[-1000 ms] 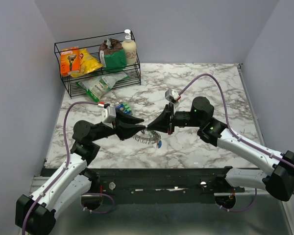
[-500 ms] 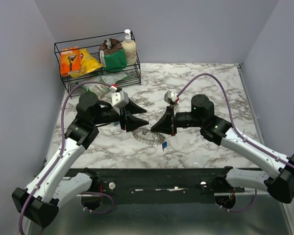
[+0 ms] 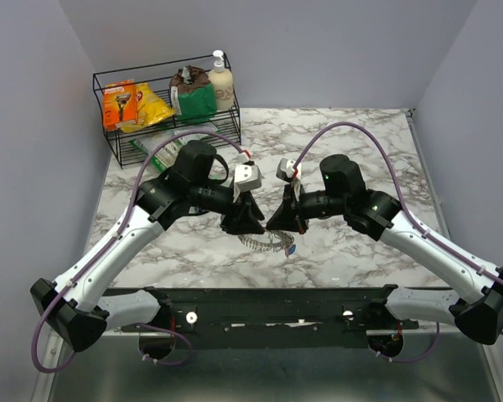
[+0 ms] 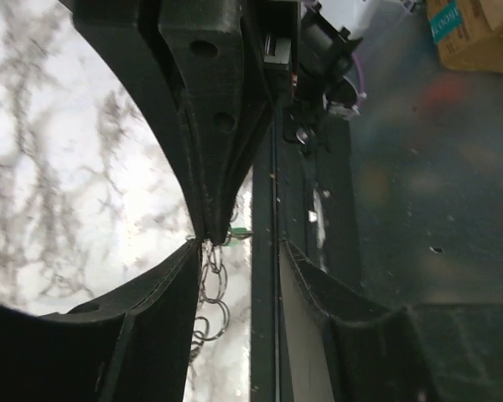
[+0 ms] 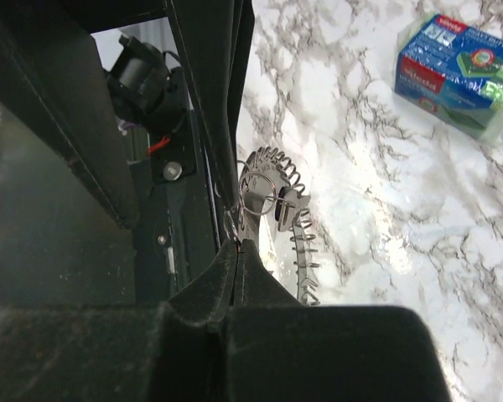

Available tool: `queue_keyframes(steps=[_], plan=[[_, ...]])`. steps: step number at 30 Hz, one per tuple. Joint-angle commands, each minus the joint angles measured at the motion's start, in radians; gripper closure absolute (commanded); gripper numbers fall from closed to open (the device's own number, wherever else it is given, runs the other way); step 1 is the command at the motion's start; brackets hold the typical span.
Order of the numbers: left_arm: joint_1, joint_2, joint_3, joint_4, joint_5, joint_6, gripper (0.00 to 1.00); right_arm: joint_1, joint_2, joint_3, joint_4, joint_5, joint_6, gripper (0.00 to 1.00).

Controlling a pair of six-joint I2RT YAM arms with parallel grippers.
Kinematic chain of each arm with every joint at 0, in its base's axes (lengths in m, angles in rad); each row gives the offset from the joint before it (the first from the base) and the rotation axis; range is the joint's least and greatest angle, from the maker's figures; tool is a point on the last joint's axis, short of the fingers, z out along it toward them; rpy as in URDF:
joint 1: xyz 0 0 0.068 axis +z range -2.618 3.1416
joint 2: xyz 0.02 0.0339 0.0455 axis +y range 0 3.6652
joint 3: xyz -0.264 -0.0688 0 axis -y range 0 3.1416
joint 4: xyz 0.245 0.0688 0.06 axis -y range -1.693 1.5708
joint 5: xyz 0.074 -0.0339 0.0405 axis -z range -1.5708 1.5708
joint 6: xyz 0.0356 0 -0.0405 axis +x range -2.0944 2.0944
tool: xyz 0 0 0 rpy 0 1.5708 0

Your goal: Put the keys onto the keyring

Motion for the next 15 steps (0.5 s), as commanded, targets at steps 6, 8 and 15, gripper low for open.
queue_keyframes(steps=[6, 8, 15], plan=[[-0.073, 0.093, 0.062, -0.14, -0.109, 0.054, 0.57, 0.004, -0.027, 0.017, -0.084, 0.009, -0.034, 0.99], [-0.074, 0.093, 0.058, -0.132, -0.117, 0.057, 0.57, 0.004, -0.027, 0.014, -0.084, 0.009, -0.034, 0.99], [-0.077, 0.094, 0.032, -0.1, -0.143, 0.054, 0.62, 0.004, -0.034, 0.014, -0.081, 0.017, -0.034, 0.99]])
